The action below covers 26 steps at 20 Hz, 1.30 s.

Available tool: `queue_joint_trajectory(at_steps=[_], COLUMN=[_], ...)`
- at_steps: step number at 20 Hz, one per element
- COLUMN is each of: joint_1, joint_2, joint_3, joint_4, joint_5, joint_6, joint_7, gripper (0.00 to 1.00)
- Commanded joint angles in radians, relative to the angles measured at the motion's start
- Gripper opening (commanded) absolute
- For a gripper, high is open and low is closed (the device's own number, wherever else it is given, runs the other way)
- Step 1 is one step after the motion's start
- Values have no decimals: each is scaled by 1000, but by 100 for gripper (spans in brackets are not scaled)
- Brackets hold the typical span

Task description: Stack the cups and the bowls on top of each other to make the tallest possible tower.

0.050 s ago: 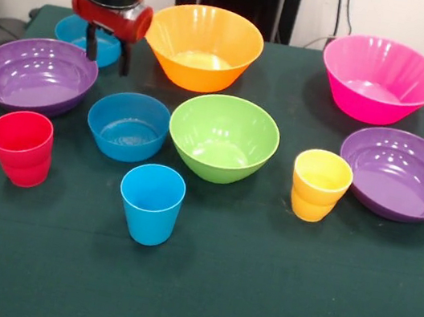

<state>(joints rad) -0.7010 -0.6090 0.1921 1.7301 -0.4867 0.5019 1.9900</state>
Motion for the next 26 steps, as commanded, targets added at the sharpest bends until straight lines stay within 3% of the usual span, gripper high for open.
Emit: queue_joint_trajectory(at_steps=[1,5,13,26], joint_1=[53,92,140,84], joint_2=[45,56,76,219], joint_3=[38,-7,-73,-112], joint_4=[98,95,113,-10], joint_5=[57,128,180,209], joint_6=[1,-43,-139,-255], joint_7=[103,219,252,201], gripper=[100,100,100,100])
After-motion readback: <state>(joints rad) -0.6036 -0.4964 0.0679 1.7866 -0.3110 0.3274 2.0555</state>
